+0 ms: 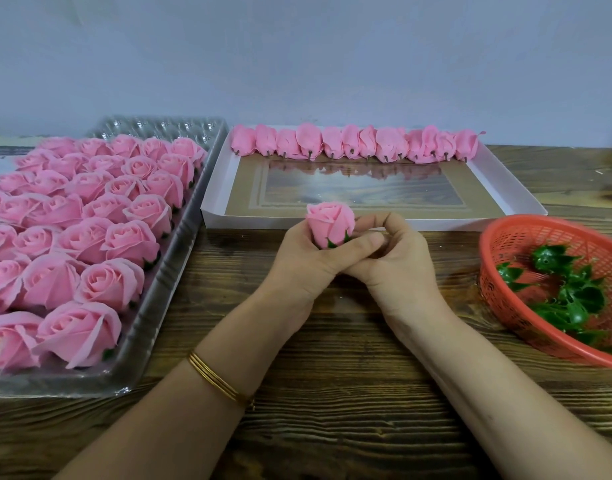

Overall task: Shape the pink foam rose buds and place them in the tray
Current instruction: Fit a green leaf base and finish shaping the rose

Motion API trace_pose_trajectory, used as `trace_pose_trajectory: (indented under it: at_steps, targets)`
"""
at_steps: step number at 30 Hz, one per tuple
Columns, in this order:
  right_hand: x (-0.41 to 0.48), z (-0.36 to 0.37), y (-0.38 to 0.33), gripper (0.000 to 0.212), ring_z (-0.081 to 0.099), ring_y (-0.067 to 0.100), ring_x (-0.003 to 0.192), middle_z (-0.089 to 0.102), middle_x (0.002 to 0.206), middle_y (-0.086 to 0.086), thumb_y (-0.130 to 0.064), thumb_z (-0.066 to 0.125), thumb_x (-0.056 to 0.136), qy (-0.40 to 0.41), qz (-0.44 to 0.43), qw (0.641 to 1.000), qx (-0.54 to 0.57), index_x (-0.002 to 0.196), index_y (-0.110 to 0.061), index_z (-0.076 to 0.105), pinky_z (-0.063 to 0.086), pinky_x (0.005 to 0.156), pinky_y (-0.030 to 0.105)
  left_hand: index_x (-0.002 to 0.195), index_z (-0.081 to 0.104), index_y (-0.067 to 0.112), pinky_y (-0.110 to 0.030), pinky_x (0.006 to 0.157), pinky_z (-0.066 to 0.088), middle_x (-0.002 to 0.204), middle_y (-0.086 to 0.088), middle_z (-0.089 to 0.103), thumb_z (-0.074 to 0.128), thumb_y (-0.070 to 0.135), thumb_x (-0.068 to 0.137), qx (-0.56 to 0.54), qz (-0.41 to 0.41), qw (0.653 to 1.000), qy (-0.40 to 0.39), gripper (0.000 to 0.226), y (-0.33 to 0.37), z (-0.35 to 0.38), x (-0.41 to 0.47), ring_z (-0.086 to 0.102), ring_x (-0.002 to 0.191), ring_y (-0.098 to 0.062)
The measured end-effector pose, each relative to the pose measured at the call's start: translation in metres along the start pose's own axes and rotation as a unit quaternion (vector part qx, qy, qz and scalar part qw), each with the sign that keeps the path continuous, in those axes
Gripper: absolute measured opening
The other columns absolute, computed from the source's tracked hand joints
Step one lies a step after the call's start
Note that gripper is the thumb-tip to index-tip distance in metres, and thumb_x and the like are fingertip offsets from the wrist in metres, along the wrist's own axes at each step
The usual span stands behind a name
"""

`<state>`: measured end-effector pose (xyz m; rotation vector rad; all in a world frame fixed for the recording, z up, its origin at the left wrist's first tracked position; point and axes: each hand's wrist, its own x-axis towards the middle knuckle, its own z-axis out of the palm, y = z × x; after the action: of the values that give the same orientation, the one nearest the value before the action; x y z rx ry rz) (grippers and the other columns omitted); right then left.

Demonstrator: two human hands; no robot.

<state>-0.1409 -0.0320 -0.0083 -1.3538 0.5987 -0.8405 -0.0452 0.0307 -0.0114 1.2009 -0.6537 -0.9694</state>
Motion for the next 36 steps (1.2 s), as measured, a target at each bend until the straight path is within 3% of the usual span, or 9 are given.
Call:
trace_pose_trajectory:
  at_steps: [6, 9, 13, 20, 24, 28, 30, 34, 36]
  targets:
    - [0.000, -0.001, 0.001, 0.065, 0.073, 0.019, 0.080, 0.074, 0.092, 0.012, 0.017, 0.082, 0.058, -0.002, 0.015, 1.000, -0.017, 0.106, -0.009, 0.046, 0.055, 0.065, 0.023, 0.112, 0.070, 0.004, -0.037, 0.095, 0.053, 0.107, -0.019, 0.072, 0.075, 0.004, 0.079, 0.005, 0.009, 1.000, -0.025, 0.033, 0.000, -0.003, 0.002, 0.069, 0.104, -0.027]
    - [0.002, -0.002, 0.002, 0.068, 0.072, 0.020, 0.087, 0.073, 0.100, 0.013, 0.017, 0.081, 0.060, -0.016, 0.029, 0.999, -0.022, 0.105, -0.019, 0.043, 0.056, 0.072, 0.027, 0.099, 0.071, 0.003, -0.033, 0.085, 0.056, 0.100, -0.018, 0.073, 0.078, 0.006, 0.076, 0.011, 0.006, 1.000, -0.004, 0.025, 0.000, -0.005, 0.003, 0.070, 0.093, -0.023]
    - [0.003, -0.004, 0.002, 0.071, 0.072, 0.019, 0.088, 0.075, 0.096, 0.009, 0.020, 0.076, 0.064, -0.051, 0.039, 0.998, -0.020, 0.111, -0.022, 0.042, 0.056, 0.075, 0.029, 0.095, 0.068, -0.010, -0.029, 0.076, 0.055, 0.092, -0.014, 0.072, 0.074, 0.002, 0.079, 0.009, 0.014, 1.000, -0.012, 0.021, -0.001, -0.005, 0.003, 0.069, 0.086, -0.020]
    - [0.002, -0.006, -0.003, 0.075, 0.072, 0.013, 0.084, 0.074, 0.096, 0.007, 0.021, 0.071, 0.069, -0.097, 0.067, 0.993, 0.010, 0.128, -0.014, 0.042, 0.054, 0.069, 0.020, 0.098, 0.064, -0.014, -0.033, 0.081, 0.053, 0.092, -0.015, 0.068, 0.073, 0.013, 0.075, 0.014, 0.019, 0.999, -0.033, 0.036, 0.004, -0.004, 0.000, 0.065, 0.087, -0.021]
    - [0.003, -0.008, -0.001, 0.073, 0.071, 0.010, 0.076, 0.074, 0.081, -0.001, 0.022, 0.070, 0.070, -0.103, 0.069, 0.992, 0.000, 0.128, -0.012, 0.044, 0.054, 0.068, 0.020, 0.096, 0.065, -0.011, -0.041, 0.088, 0.052, 0.092, -0.020, 0.066, 0.069, 0.006, 0.083, 0.024, 0.018, 0.999, -0.019, 0.022, 0.005, -0.003, -0.002, 0.063, 0.089, -0.025]
    - [0.005, -0.009, 0.002, 0.069, 0.067, 0.017, 0.082, 0.072, 0.087, 0.001, 0.025, 0.067, 0.066, -0.094, 0.072, 0.993, 0.001, 0.123, -0.011, 0.052, 0.056, 0.079, 0.030, 0.087, 0.066, -0.006, -0.042, 0.084, 0.054, 0.088, -0.024, 0.068, 0.067, 0.001, 0.086, 0.066, 0.058, 0.996, 0.008, 0.007, 0.004, -0.002, -0.003, 0.063, 0.084, -0.026]
    - [0.006, -0.010, 0.001, 0.061, 0.062, 0.023, 0.084, 0.068, 0.085, 0.007, 0.013, 0.062, 0.060, -0.077, 0.080, 0.994, 0.025, 0.117, -0.010, 0.056, 0.052, 0.085, 0.036, 0.086, 0.068, -0.006, -0.044, 0.083, 0.054, 0.088, -0.026, 0.068, 0.068, 0.001, 0.086, 0.087, 0.083, 0.993, 0.020, 0.008, 0.004, -0.003, -0.003, 0.063, 0.082, -0.026]
    - [0.008, -0.010, -0.002, 0.046, 0.058, 0.020, 0.083, 0.060, 0.087, 0.009, -0.006, 0.059, 0.058, -0.035, 0.072, 0.996, 0.044, 0.104, -0.009, 0.065, 0.049, 0.081, 0.032, 0.080, 0.070, -0.001, -0.028, 0.071, 0.053, 0.080, -0.023, 0.068, 0.070, 0.003, 0.084, 0.115, 0.129, 0.985, 0.024, 0.006, 0.007, -0.003, -0.005, 0.062, 0.075, -0.018]
    - [0.008, -0.010, -0.004, 0.036, 0.060, 0.016, 0.081, 0.059, 0.092, 0.010, -0.008, 0.063, 0.067, -0.032, 0.061, 0.996, 0.058, 0.103, -0.007, 0.067, 0.050, 0.073, 0.025, 0.070, 0.068, 0.008, -0.020, 0.064, 0.049, 0.064, -0.009, 0.066, 0.072, 0.006, 0.083, 0.134, 0.141, 0.981, 0.014, 0.014, 0.006, -0.002, -0.004, 0.058, 0.065, -0.009]
